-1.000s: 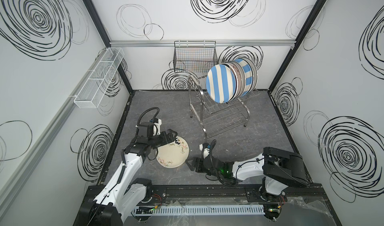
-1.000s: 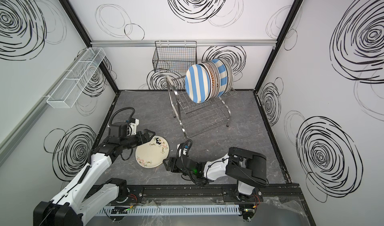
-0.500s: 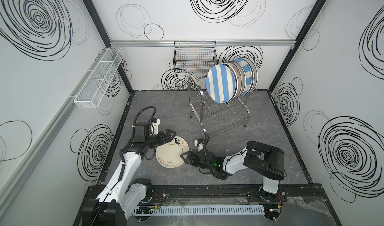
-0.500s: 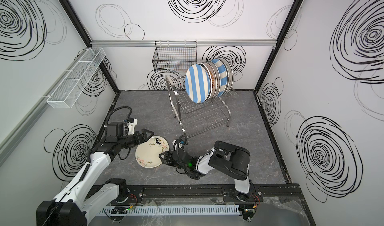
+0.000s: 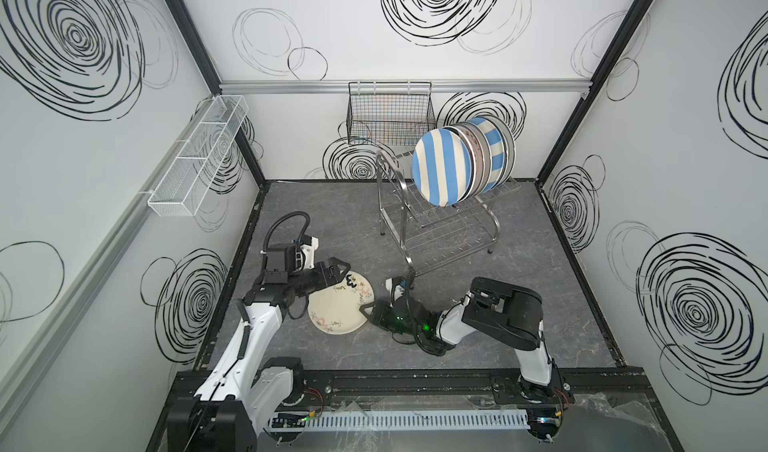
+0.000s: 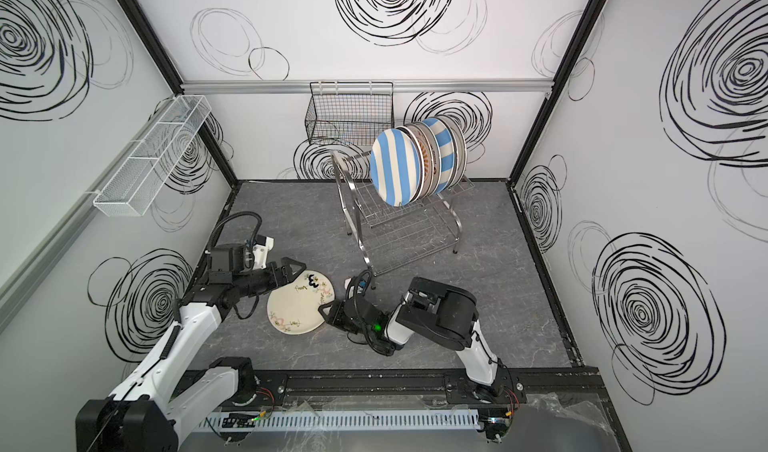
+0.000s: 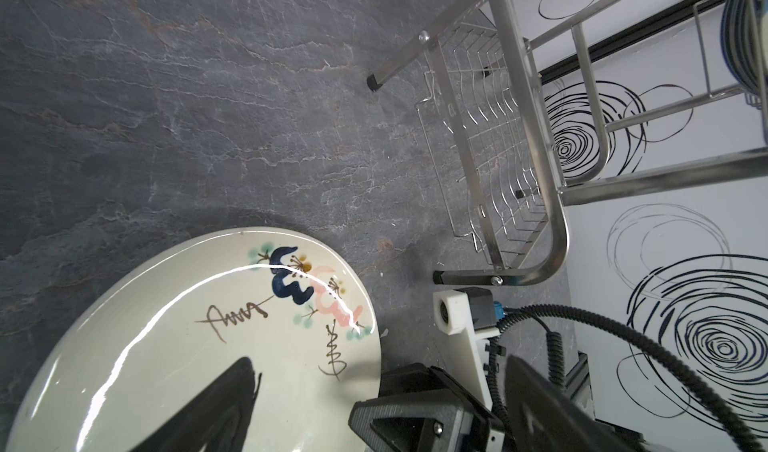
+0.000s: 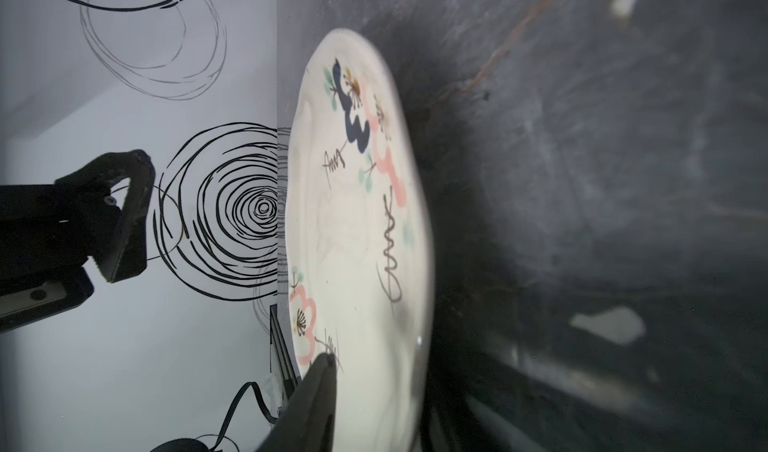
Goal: Load the plates into the dish rack
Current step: 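Push the floral cream plate toward the right gripper, which pinches its rim, then lift the floral cream plate upright toward the rack with the right gripper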
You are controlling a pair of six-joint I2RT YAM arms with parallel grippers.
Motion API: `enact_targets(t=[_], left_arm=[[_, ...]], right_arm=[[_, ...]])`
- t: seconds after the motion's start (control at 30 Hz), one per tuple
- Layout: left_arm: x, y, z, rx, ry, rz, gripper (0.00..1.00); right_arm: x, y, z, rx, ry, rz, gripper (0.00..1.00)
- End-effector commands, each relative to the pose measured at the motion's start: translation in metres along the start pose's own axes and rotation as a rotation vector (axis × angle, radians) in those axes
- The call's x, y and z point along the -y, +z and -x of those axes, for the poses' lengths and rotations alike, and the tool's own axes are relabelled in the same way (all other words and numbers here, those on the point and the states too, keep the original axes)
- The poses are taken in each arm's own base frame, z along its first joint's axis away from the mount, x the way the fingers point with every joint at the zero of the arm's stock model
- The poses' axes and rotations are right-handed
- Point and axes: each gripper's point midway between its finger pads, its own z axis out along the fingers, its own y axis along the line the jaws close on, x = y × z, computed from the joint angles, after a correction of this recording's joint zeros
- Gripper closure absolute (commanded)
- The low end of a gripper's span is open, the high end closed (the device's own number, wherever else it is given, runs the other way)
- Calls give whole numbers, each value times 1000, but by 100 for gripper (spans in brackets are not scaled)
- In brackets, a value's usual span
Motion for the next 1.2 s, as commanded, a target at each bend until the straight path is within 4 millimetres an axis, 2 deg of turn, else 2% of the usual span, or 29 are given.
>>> enact_targets(t=[0.0, 0.2, 0.33, 0.47, 0.57, 0.73, 1.0, 1.17], left_arm=[[11, -7, 13, 37, 52, -30, 4], [14, -12, 16, 50, 63, -25, 4], [20, -17, 15, 44, 49, -49, 4], [32, -29, 22, 87, 61, -72, 4], [41, -40, 24, 82, 48, -80, 4], [55, -49, 26, 95, 24, -128, 4], [67, -78, 60, 171, 98, -28, 4], [81, -94, 73, 218, 61, -76, 4]], right_arm=[[34, 3, -3, -17, 37, -96, 76], [21, 2, 7, 13, -13, -114, 93], [5, -5, 16, 47, -66, -117, 100], [-23, -21, 28, 99, -149, -110, 100], [-52, -36, 39, 145, -238, -117, 100], [-101, -78, 51, 240, -401, -155, 100], [-147, -155, 48, 292, -597, -177, 100], [-203, -202, 75, 438, -714, -175, 100]])
